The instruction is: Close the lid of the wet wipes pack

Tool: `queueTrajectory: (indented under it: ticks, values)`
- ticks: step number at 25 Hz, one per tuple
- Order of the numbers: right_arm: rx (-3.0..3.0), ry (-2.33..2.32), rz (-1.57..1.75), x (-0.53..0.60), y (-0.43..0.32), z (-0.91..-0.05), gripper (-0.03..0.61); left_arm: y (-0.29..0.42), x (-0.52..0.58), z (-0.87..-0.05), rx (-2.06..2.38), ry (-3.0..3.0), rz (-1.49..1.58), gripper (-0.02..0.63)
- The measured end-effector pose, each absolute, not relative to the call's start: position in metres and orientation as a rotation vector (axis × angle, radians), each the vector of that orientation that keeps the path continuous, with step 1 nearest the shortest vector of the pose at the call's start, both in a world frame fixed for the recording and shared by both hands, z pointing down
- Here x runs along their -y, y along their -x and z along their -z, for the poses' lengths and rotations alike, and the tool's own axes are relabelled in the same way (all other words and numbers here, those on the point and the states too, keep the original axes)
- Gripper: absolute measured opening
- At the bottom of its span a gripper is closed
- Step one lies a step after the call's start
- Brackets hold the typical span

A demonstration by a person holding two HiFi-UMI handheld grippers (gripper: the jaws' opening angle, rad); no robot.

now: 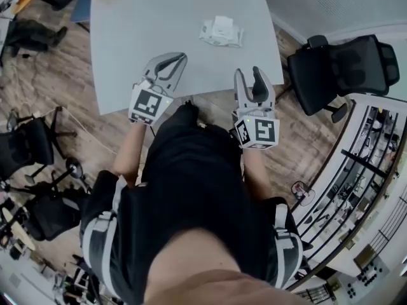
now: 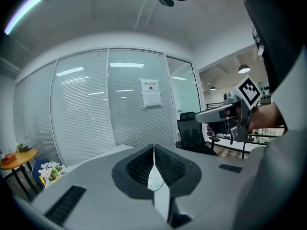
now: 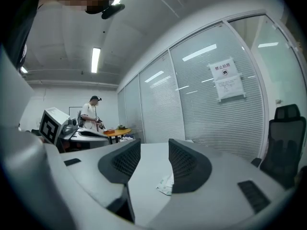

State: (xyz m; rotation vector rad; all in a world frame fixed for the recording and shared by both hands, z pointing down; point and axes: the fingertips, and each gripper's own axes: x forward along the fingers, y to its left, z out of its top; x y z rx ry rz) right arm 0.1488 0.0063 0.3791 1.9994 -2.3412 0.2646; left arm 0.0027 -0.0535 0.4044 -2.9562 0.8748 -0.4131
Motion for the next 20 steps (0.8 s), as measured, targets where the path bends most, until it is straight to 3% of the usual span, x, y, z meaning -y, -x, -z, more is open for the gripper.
queueTrajectory:
  ticks: [9, 12, 20]
  values:
    - [2.256, -1.984, -0.309, 0.096, -0.181, -0.392, 0.196, -0.044, 0.151, -0.497, -0.474, 2.743, 0.877, 0.029]
    - [2.260, -1.933, -0.317, 0.122, -0.194, -0.401, 0.196, -0.067, 0.165, -0.536, -0.350, 2.717, 0.983, 0.121]
    - [2.319, -1.719, -0.346, 0.212, -0.214, -0.442, 0.197, -0.121, 0.219, -0.638, -0.102, 2.656, 1.298, 0.144]
